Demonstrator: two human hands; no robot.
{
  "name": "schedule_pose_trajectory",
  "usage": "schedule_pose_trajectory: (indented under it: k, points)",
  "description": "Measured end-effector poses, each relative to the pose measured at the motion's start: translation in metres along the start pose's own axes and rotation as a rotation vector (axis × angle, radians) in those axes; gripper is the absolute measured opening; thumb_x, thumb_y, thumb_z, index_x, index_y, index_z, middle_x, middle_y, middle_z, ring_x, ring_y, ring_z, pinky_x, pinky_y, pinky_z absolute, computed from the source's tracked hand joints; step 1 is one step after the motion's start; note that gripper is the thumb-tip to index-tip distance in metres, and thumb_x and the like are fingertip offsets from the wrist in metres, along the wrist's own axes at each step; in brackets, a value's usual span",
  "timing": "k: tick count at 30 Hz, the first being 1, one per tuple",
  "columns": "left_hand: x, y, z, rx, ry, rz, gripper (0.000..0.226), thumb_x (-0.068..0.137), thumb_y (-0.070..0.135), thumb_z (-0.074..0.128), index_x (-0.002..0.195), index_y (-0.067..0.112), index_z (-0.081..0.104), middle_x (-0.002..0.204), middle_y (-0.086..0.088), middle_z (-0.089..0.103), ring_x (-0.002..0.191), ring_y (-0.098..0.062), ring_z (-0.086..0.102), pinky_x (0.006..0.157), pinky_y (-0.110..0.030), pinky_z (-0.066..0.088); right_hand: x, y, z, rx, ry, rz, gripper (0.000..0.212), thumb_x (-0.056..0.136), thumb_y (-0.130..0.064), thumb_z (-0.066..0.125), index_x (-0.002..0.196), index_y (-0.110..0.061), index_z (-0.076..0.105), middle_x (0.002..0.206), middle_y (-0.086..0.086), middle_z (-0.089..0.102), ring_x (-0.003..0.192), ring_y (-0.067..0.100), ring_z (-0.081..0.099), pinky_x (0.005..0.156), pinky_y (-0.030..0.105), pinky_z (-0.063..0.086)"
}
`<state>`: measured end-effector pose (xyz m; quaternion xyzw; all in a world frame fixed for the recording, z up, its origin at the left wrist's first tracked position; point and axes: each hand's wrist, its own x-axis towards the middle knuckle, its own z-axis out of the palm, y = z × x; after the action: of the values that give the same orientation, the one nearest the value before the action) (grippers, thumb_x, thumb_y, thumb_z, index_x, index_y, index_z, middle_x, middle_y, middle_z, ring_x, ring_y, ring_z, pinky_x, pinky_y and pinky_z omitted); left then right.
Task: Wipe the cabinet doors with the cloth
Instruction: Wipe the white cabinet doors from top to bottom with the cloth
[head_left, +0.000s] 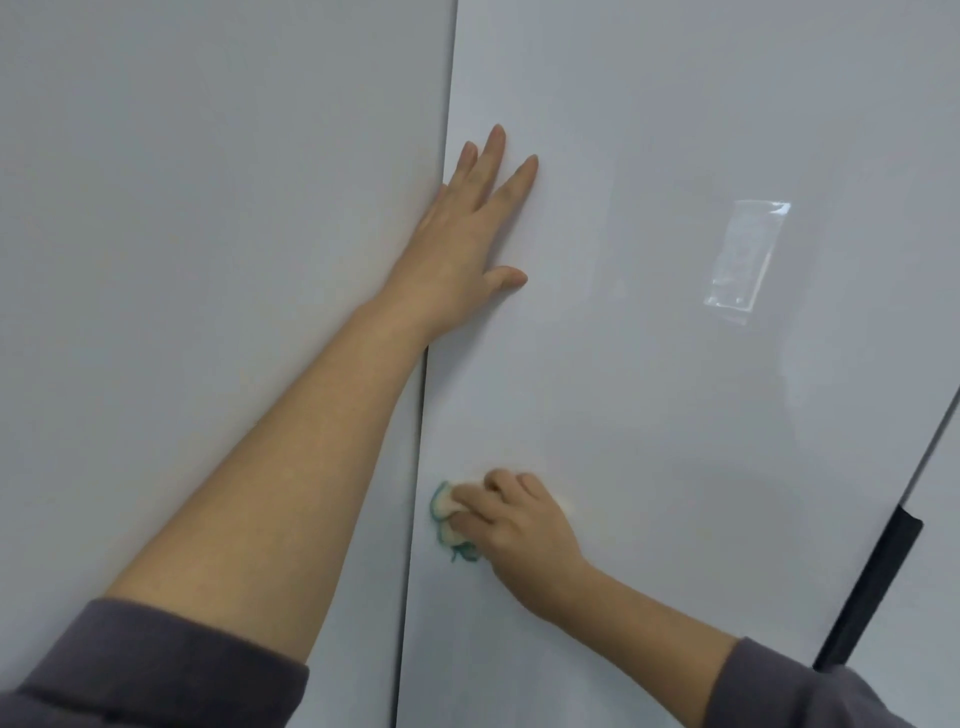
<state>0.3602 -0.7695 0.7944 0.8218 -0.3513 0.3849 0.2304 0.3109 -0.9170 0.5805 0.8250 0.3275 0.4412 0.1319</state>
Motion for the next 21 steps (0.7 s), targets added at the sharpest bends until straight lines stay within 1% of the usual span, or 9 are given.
schedule_pose_trajectory:
  k: [4, 5, 8, 11, 13, 15, 17, 19, 21]
  points:
    - [-0.012, 0.005, 0.012, 0.012, 0.042, -0.032, 0.094, 0.087, 0.029, 0.071, 0.157, 0.024, 0.008, 0.164, -0.004, -0.011, 0.151, -0.025, -0.009, 0.123, -0.044, 0.008, 0.020, 0.055, -0.062, -0.079, 0.260, 0.248, 0.039, 0.102, -0.011, 0.037, 0.092, -0.020, 0.074, 0.111, -0.007, 0.070, 0.086, 0.025, 0.049, 0.069, 0.033, 0.031]
    - [-0.018, 0.006, 0.017, 0.012, 0.049, -0.037, 0.095, 0.086, 0.030, 0.072, 0.157, 0.024, 0.008, 0.164, -0.005, -0.010, 0.151, -0.025, -0.008, 0.123, -0.044, 0.010, 0.013, 0.057, -0.065, -0.090, 0.279, 0.283, 0.043, 0.104, -0.011, 0.033, 0.093, -0.020, 0.074, 0.113, -0.007, 0.070, 0.086, 0.026, 0.050, 0.068, 0.033, 0.033]
    - [-0.037, 0.010, 0.034, 0.011, 0.044, -0.053, 0.097, 0.085, 0.033, 0.073, 0.156, 0.024, 0.008, 0.164, -0.003, -0.011, 0.151, -0.023, -0.008, 0.122, -0.047, 0.014, -0.045, 0.034, -0.045, -0.087, 0.191, 0.199, 0.046, 0.105, -0.011, 0.032, 0.091, -0.021, 0.075, 0.113, -0.007, 0.070, 0.087, 0.024, 0.053, 0.068, 0.033, 0.038]
    - [-0.055, 0.012, 0.049, 0.050, 0.041, -0.052, 0.099, 0.084, 0.036, 0.072, 0.156, 0.025, 0.006, 0.164, -0.002, -0.011, 0.151, -0.022, -0.008, 0.123, -0.045, 0.011, -0.077, 0.038, -0.048, -0.101, 0.061, 0.068, 0.047, 0.105, -0.012, 0.032, 0.088, -0.023, 0.074, 0.113, -0.007, 0.070, 0.087, 0.023, 0.057, 0.071, 0.033, 0.037]
    - [-0.062, 0.015, 0.058, 0.055, 0.045, -0.062, 0.099, 0.084, 0.038, 0.072, 0.156, 0.025, 0.006, 0.164, -0.002, -0.011, 0.151, -0.023, -0.009, 0.123, -0.043, 0.007, -0.063, 0.063, -0.070, -0.136, 0.119, 0.105, 0.043, 0.105, -0.013, 0.036, 0.091, -0.023, 0.075, 0.114, -0.007, 0.070, 0.091, 0.024, 0.054, 0.072, 0.035, 0.037]
    - [-0.067, 0.017, 0.065, 0.054, 0.060, -0.093, 0.100, 0.083, 0.040, 0.072, 0.156, 0.024, 0.006, 0.164, -0.003, -0.011, 0.151, -0.024, -0.008, 0.122, -0.042, 0.005, -0.051, 0.084, -0.087, -0.163, 0.253, 0.196, 0.037, 0.101, -0.007, 0.042, 0.093, -0.020, 0.075, 0.114, -0.006, 0.071, 0.092, 0.025, 0.053, 0.073, 0.035, 0.040]
    - [-0.072, 0.022, 0.072, 0.062, 0.062, -0.108, 0.101, 0.083, 0.043, 0.071, 0.157, 0.023, 0.005, 0.164, -0.004, -0.011, 0.151, -0.025, -0.008, 0.122, -0.042, 0.006, -0.062, 0.082, -0.085, -0.173, 0.300, 0.281, 0.033, 0.096, 0.000, 0.048, 0.095, -0.017, 0.076, 0.116, -0.004, 0.070, 0.092, 0.027, 0.053, 0.074, 0.036, 0.042]
    - [-0.077, 0.025, 0.077, 0.063, 0.062, -0.120, 0.102, 0.082, 0.045, 0.070, 0.157, 0.023, 0.004, 0.164, -0.005, -0.011, 0.151, -0.025, -0.008, 0.122, -0.043, 0.010, -0.095, 0.063, -0.068, -0.143, 0.255, 0.287, 0.034, 0.095, 0.004, 0.047, 0.098, -0.017, 0.074, 0.118, -0.004, 0.070, 0.093, 0.027, 0.053, 0.078, 0.034, 0.041]
    - [-0.081, 0.027, 0.081, 0.058, 0.062, -0.134, 0.102, 0.082, 0.046, 0.069, 0.157, 0.023, 0.004, 0.164, -0.005, -0.011, 0.151, -0.025, -0.008, 0.122, -0.045, 0.013, -0.123, 0.053, -0.062, -0.144, 0.146, 0.188, 0.034, 0.097, 0.002, 0.043, 0.100, -0.020, 0.068, 0.118, -0.006, 0.069, 0.094, 0.025, 0.054, 0.079, 0.033, 0.040]
